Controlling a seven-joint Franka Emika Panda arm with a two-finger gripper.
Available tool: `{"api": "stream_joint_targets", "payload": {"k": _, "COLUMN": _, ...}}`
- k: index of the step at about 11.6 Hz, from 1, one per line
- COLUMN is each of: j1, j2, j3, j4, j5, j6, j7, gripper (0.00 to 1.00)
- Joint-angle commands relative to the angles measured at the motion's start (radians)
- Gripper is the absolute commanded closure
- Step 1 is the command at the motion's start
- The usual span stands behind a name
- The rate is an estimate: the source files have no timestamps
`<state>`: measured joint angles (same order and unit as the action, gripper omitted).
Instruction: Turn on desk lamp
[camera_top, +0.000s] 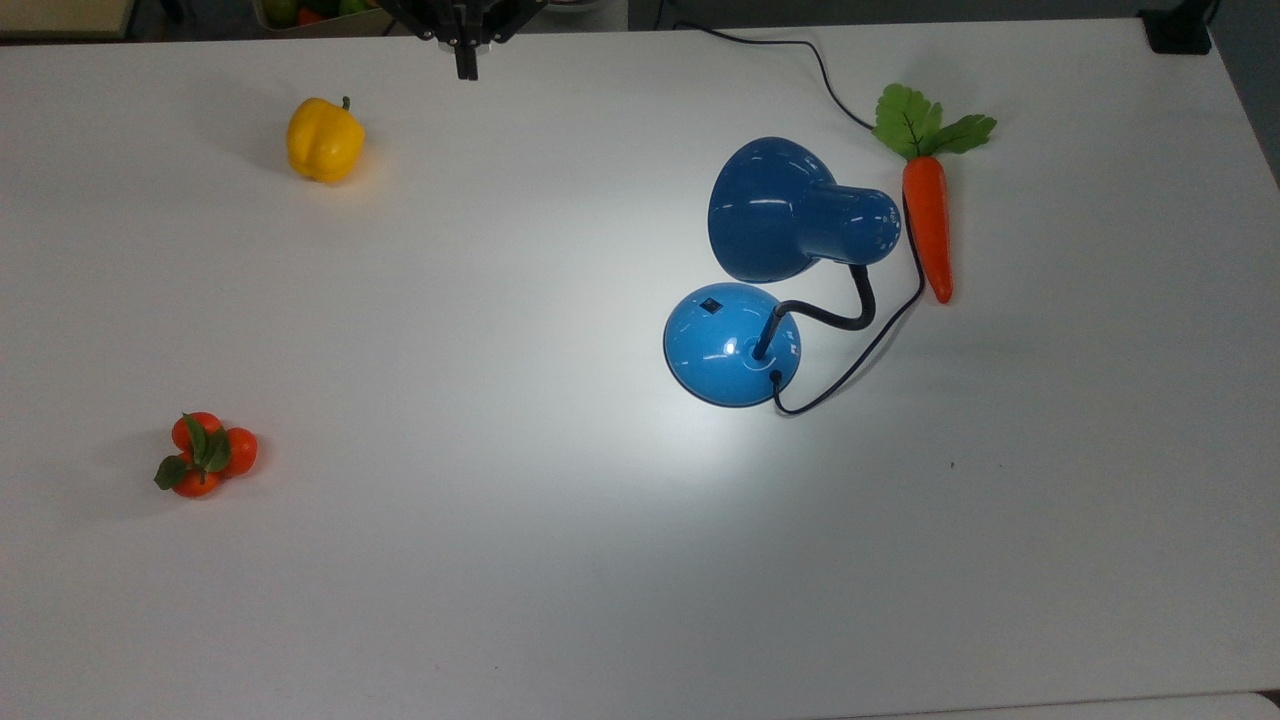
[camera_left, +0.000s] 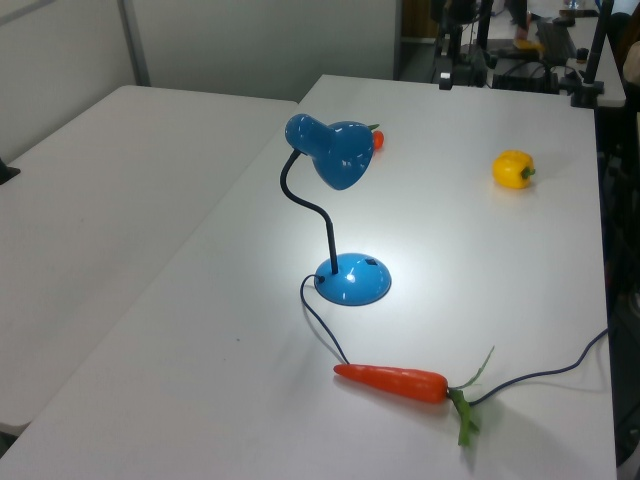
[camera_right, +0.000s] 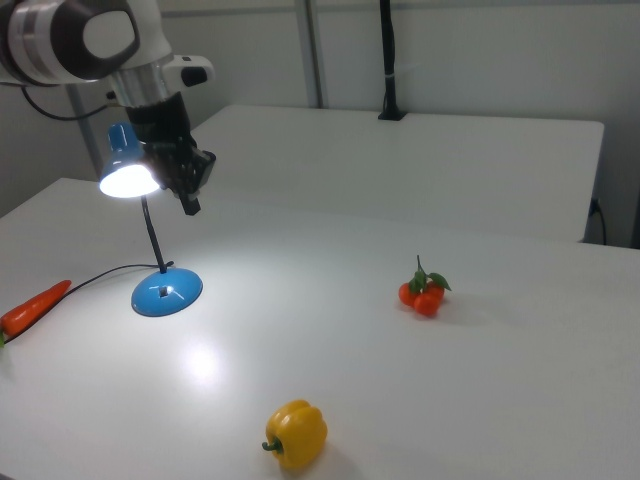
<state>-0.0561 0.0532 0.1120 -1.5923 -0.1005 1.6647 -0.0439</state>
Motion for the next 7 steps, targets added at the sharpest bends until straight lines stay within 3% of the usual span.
{"api": "stream_joint_targets", "payload": {"k": 1, "j1": 0.119, "j2": -0.019, "j3": -0.086, "j4": 0.006, "j5": 0.010, "j6": -0.025, "j7": 0.070, "gripper": 0.91}}
{"api": "stream_joint_targets", "payload": {"k": 4, "j1": 0.174, "j2": -0.024, "j3": -0.152, "j4": 0.006, "j5": 0.012, "j6": -0.048, "j7": 0.091, "gripper": 0.53}}
{"api": "stream_joint_targets", "payload": {"k": 6, "j1": 0.176, "j2": -0.024, "j3": -0.163, "j4": 0.006, "j5": 0.012, "j6": -0.068, "j7": 0.085, "gripper": 0.42}}
{"api": "stream_joint_targets", "payload": {"k": 7, "j1": 0.173, "j2": -0.035, "j3": -0.164, "j4": 0.006, "j5": 0.012, "j6": -0.081, "j7": 0.081, "gripper": 0.26}}
